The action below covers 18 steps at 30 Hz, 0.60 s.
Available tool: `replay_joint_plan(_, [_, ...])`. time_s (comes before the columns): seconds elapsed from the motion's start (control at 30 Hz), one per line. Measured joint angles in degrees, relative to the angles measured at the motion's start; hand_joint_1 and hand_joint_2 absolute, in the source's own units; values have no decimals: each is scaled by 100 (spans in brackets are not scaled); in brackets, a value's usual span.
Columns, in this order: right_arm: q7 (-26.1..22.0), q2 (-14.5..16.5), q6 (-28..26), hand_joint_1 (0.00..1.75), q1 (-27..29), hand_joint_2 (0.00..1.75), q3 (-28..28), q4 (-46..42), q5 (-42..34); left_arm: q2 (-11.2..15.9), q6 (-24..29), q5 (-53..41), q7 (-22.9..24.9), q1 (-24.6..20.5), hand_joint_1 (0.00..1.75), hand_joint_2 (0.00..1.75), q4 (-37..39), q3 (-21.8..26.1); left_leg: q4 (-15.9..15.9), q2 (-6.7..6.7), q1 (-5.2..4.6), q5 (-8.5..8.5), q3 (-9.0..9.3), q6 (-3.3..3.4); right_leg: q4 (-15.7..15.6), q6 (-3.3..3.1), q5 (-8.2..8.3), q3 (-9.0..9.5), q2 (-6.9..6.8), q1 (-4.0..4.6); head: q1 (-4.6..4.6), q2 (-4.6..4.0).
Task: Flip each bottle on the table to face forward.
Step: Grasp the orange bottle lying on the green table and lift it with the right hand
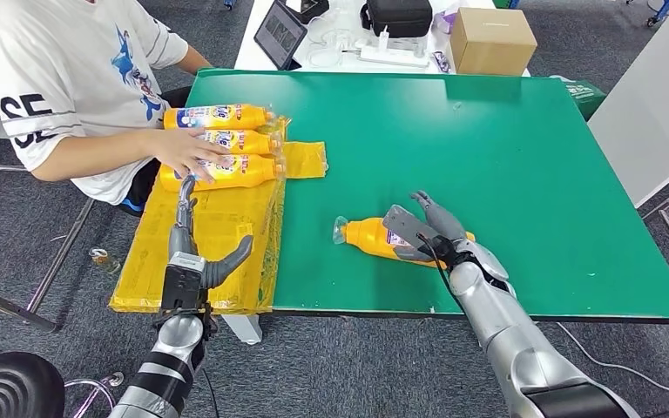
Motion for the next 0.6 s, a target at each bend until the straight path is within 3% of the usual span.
replay_joint_plan(0.23, [-385,-76,809,0,-267,175,24,374,-537,-2,-12,43,0,-71,0,175,187,8,2,1,-1,0,1,0,-1,0,0,1,0,-1,-1,0])
replay_joint_plan(0.6, [-655,-216,891,0,-277,175,113,305,-950,-2,30,139,0,-121,0,175,363,9,2,1,-1,0,0,0,0,0,0,0,1,0,-1,0])
